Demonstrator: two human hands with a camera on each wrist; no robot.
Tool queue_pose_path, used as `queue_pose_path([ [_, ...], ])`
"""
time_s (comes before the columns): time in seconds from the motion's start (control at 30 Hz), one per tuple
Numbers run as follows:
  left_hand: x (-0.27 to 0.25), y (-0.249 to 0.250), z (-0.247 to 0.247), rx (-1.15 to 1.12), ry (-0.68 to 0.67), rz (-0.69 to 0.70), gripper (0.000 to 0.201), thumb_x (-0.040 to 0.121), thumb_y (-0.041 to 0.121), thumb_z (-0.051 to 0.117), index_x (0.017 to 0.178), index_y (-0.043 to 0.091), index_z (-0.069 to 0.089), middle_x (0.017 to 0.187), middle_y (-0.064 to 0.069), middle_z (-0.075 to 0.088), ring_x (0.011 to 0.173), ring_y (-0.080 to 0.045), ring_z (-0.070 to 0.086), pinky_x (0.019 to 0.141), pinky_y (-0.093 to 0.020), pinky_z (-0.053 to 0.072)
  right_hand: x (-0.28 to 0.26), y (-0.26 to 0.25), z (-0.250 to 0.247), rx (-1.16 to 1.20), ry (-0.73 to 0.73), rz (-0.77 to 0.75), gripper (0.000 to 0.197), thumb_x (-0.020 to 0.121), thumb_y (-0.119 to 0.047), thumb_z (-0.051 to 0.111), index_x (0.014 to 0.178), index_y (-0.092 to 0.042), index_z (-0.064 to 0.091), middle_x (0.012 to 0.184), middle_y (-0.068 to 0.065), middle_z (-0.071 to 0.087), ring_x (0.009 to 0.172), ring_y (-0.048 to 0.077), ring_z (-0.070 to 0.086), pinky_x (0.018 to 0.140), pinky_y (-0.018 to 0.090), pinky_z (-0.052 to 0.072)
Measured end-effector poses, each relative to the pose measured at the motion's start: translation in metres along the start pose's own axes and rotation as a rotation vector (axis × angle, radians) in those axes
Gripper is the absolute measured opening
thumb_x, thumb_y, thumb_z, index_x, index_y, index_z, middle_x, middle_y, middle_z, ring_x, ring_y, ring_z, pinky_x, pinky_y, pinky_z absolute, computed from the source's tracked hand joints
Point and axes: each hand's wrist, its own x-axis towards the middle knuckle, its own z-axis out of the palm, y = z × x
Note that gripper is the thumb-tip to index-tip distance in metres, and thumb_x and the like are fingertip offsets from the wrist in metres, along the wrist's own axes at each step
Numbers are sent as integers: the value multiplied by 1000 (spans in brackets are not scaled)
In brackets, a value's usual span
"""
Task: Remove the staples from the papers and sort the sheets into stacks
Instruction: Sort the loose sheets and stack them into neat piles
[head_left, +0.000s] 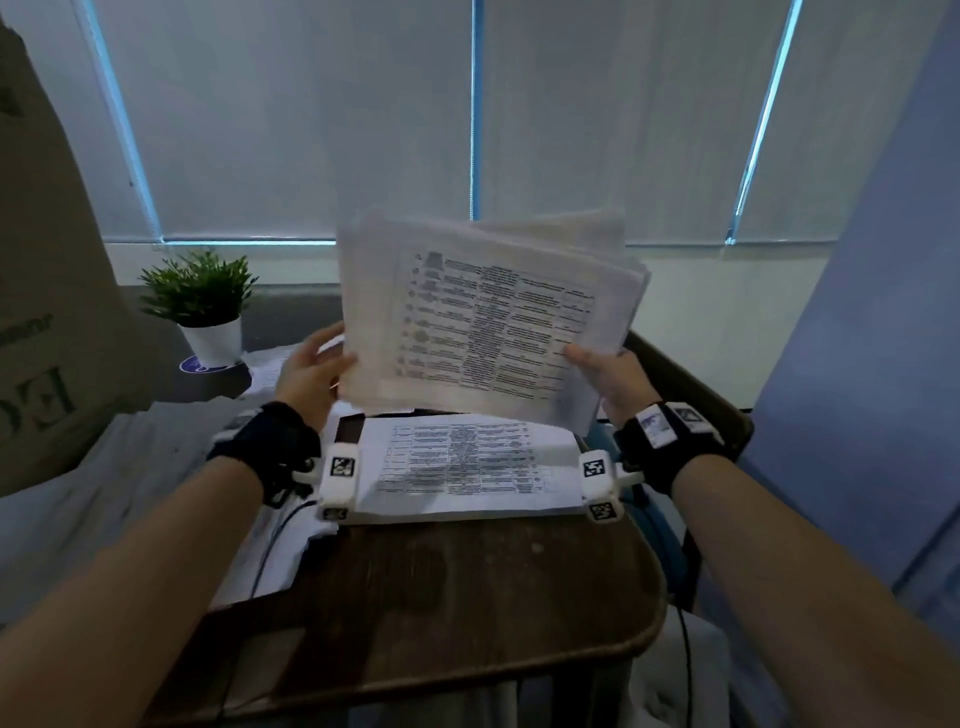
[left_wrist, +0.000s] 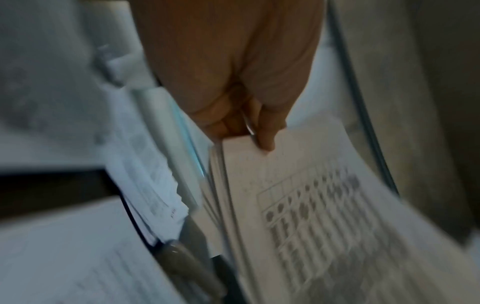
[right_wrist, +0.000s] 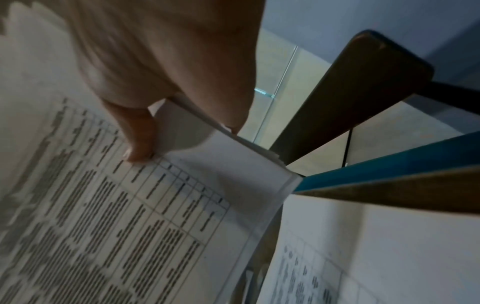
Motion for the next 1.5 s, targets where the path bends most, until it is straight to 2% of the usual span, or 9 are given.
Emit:
queue_pose_path([
  [0.13,-1,-3,-2,188,-100,10,42,86,-6,58,123,12,51,113,-13,64,97,-28,63,82,-38,55,-5,0,-9,-73,-123,-13,53,67,-21,82,117,-7,67,109,6,74,99,23,71,81,37,58],
  [0.33,-20,-31,10,277,129,10,42,80,1,46,114,25,53,101,-1,65,94,-24,62,85,-47,52,-10,30,-12,-336,-202,116,42,75,-15,81,113,-9,66,111,10,72,105,31,67,92,46,54],
  [0.5,-25,-10,35,299,146,192,38,84,-7,36,107,20,51,87,6,59,78,-11,57,68,-28,46,-13,18,7,-81,-26,34,18,83,-16,76,100,-12,69,86,2,77,83,23,74,62,31,59],
  [0.67,-13,-6,21,273,132,147,33,82,7,45,113,19,45,96,-1,58,86,-19,58,75,-37,47,-15,7,-5,-29,-89,15,23,86,-16,72,108,-11,66,92,0,76,82,13,73,61,24,56],
  [0.8,-19,-21,23,329,222,87,35,86,4,47,120,13,51,103,-8,61,94,-27,60,80,-39,50,-18,22,3,-51,-73,19,33,71,-23,82,99,-8,72,96,8,76,94,29,71,76,37,60],
  [0.97,-17,8,36,306,206,296,29,83,-2,39,103,16,49,90,-2,56,80,-15,54,71,-29,45,-10,-1,24,35,-7,-71,24,83,-24,75,101,-7,71,102,13,75,91,28,72,79,37,60],
  [1.1,-20,-2,28,248,219,187,25,89,0,40,110,14,44,85,3,52,72,-7,51,64,-26,43,-12,5,14,19,-6,-33,25,84,-23,76,105,-10,70,104,8,75,94,23,72,81,35,60],
  [1.33,-21,-24,32,312,244,120,33,86,1,48,116,8,57,102,-11,61,94,-28,60,76,-32,46,-9,41,7,-51,73,48,74,46,-45,95,106,-8,73,104,10,75,100,32,70,91,53,55],
  [1.5,-7,-4,30,311,213,198,14,79,12,43,88,22,46,92,-11,52,83,-20,51,73,-36,43,-5,7,15,-3,5,-48,29,81,-21,78,106,-9,69,98,7,76,91,24,73,76,38,59],
])
